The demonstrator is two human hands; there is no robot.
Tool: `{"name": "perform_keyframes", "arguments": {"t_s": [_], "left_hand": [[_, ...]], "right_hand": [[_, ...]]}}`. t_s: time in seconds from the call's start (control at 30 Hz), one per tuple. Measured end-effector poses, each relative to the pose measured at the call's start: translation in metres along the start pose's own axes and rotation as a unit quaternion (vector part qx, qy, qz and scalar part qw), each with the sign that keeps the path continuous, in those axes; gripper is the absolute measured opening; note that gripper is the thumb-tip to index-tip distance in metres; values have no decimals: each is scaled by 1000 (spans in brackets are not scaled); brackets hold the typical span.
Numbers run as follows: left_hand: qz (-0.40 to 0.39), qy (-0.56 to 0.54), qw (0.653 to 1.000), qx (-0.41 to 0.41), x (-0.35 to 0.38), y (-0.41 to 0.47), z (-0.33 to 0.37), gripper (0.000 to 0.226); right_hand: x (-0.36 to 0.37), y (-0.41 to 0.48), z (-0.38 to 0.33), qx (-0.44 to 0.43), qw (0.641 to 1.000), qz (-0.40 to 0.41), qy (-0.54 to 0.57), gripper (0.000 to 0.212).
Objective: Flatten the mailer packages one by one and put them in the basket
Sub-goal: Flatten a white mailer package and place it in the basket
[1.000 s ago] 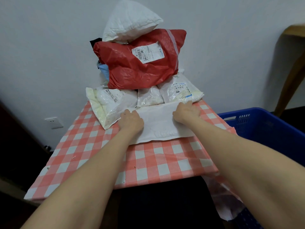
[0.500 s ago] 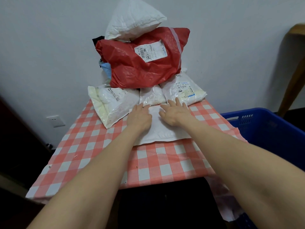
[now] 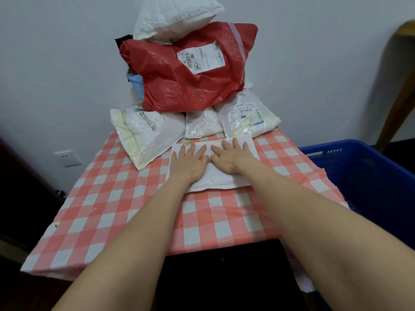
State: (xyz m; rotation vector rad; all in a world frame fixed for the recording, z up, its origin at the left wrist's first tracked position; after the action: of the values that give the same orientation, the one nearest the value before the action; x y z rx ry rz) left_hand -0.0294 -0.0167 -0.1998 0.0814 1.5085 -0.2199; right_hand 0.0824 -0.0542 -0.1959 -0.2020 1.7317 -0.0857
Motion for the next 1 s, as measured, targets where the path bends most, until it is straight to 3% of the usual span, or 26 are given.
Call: {"name": "perform_keyframes", "arguments": {"t_s": [1.0], "left_hand": [[1, -5, 1000, 2, -1, 1, 1, 52]], "right_hand": [[-3, 0, 2, -7, 999, 34, 36, 55]]}}
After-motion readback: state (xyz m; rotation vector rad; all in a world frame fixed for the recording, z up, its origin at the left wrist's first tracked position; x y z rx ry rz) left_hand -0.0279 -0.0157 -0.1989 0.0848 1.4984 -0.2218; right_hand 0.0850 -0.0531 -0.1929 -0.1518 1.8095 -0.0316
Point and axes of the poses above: each hand's wrist, its own y-axis towards the middle knuckle, its own x-axis out of the palm, z = x × y, the point moved 9 cm from there along y, towards the middle knuckle, and after that the axes turned 13 degrees about -x, right-handed, at the moved point
